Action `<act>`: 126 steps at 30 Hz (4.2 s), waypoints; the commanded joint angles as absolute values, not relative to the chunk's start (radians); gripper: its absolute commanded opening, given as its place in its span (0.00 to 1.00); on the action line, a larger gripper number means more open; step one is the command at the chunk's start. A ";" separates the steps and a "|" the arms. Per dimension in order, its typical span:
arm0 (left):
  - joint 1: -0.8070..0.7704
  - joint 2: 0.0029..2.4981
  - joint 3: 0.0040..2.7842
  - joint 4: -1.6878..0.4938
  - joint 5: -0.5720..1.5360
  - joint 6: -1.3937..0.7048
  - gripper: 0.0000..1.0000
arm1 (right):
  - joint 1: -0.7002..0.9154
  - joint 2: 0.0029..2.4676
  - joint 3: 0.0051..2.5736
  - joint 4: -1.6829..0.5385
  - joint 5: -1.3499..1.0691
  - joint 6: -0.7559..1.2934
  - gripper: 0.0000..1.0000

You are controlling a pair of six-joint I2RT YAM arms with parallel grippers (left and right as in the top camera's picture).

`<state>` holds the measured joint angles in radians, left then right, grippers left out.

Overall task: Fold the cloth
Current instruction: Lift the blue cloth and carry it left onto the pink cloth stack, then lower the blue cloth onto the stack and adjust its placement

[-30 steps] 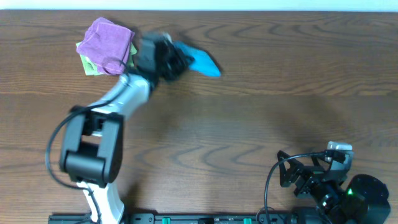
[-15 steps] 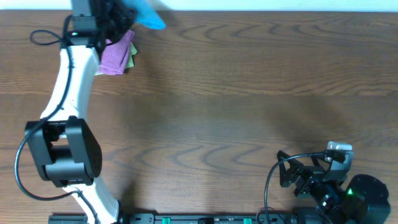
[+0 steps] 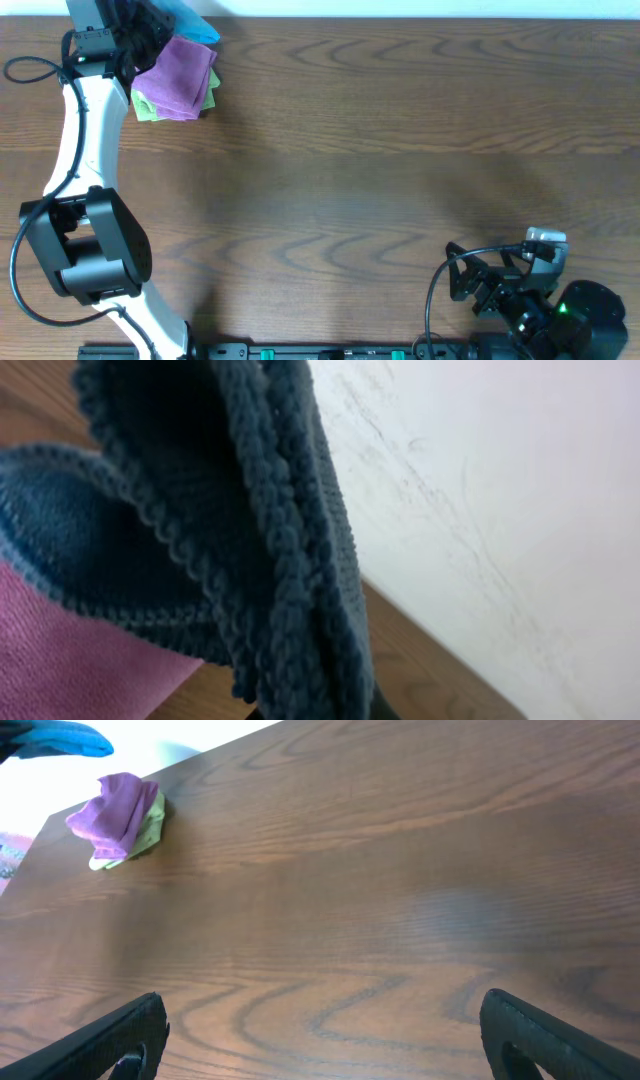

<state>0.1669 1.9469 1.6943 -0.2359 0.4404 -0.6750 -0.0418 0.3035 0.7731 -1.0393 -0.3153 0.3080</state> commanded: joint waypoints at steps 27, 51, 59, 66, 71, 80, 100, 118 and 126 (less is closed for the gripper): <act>0.192 2.138 1.714 -0.288 0.330 -0.508 0.06 | -0.049 0.300 0.770 -1.041 -0.318 0.325 0.99; 0.233 2.131 1.714 -0.386 0.303 -0.411 0.13 | -0.049 0.300 0.770 -1.041 -0.318 0.325 0.99; 0.264 2.130 1.714 -0.436 0.304 -0.395 0.20 | -0.049 0.300 0.770 -1.041 -0.318 0.325 0.99; 0.298 2.125 1.714 -0.490 0.304 -0.373 0.40 | -0.049 0.300 0.770 -1.041 -0.318 0.325 0.99; 0.309 2.098 1.714 -0.504 0.307 -0.335 0.55 | -0.049 0.300 0.770 -1.041 -0.318 0.325 0.99; 0.311 1.994 1.714 -0.506 0.276 -0.282 0.96 | -0.049 0.300 0.770 -1.041 -0.318 0.325 0.99; 0.236 2.056 1.714 -0.362 0.311 -0.338 0.06 | -0.049 0.300 0.770 -1.041 -0.318 0.325 0.99; 0.226 2.139 1.714 -0.378 0.298 -0.348 0.06 | -0.049 0.300 0.770 -1.041 -0.318 0.325 0.99; 0.226 2.111 1.717 -0.397 0.359 -0.320 0.13 | -0.049 0.300 0.770 -1.041 -0.318 0.325 0.99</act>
